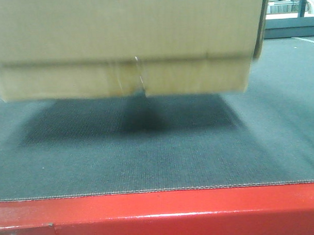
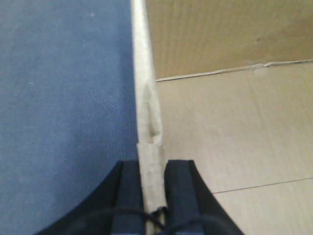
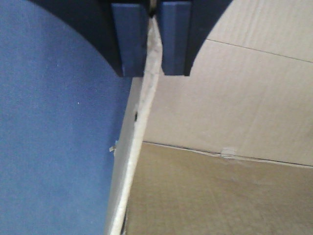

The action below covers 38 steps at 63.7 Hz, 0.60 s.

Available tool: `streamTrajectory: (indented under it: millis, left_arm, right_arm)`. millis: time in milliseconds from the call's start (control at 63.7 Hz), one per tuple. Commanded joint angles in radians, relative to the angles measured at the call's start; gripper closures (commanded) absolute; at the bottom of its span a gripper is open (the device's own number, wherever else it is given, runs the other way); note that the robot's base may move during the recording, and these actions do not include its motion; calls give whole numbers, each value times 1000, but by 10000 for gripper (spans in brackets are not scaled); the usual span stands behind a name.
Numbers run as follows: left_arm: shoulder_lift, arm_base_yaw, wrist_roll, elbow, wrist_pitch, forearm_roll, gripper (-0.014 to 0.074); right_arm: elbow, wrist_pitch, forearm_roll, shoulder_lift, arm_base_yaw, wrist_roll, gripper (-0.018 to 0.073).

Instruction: Grab carton from right shelf to conveyor

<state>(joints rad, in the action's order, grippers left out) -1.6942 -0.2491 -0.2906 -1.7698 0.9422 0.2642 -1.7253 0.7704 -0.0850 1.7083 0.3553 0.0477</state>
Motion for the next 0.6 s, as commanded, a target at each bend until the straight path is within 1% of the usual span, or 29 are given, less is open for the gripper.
streamTrajectory:
  millis: [0,94,157,173,220,236,267,283,345,361,377,393,408,502,581]
  left_arm:
    - [-26,7,0,-8,-64,17,613]
    - [-54,7,0,-8,-91,21,597]
    - [-67,7,0,-8,-98,21,547]
    - [-69,7,0,-8,-97,21,528]
    - [-76,7,0,-8,-99,21,433]
    - [-76,7,0,-8,-101,21,403]
    - [-77,7,0,-8,-104,21,339]
    - [-77,7,0,-8,-107,21,269]
    - [-77,7,0,-10,-107,21,119]
    - [-77,7,0,-10,-107,21,80]
    - [-75,7,0,-10,-107,21,41]
    - [-75,7,0,-12,-104,21,-18]
    - [-73,7,0,-14,-101,21,-36]
    - [-55,7,1,-32,-63,21,28]
    - [-24,7,2,-43,-29,23,39]
  right_arm:
    - [-7,-70,22,30,-8,-12,627]
    - [-7,-81,22,53,-8,-12,610]
    - [-7,-85,22,59,-12,-12,547]
    - [-7,-85,22,61,-12,-12,509]
    - [-7,-87,24,61,-14,-12,414]
    - [-7,-87,24,61,-14,-12,359]
    - [-9,-87,24,61,-17,-12,279]
    - [-11,-87,26,61,-17,-12,198]
    - [-19,-82,27,61,-17,-12,40]
    - [-23,-78,27,61,-19,-12,-12]
    - [-27,-73,28,61,-19,-12,-19]
    - [-32,-67,28,61,-19,-12,-15]
    - [-37,-62,28,61,-19,-12,-12]
    - [-75,-15,28,47,-19,-12,-10]
    - [-100,13,28,16,-22,-12,-10]
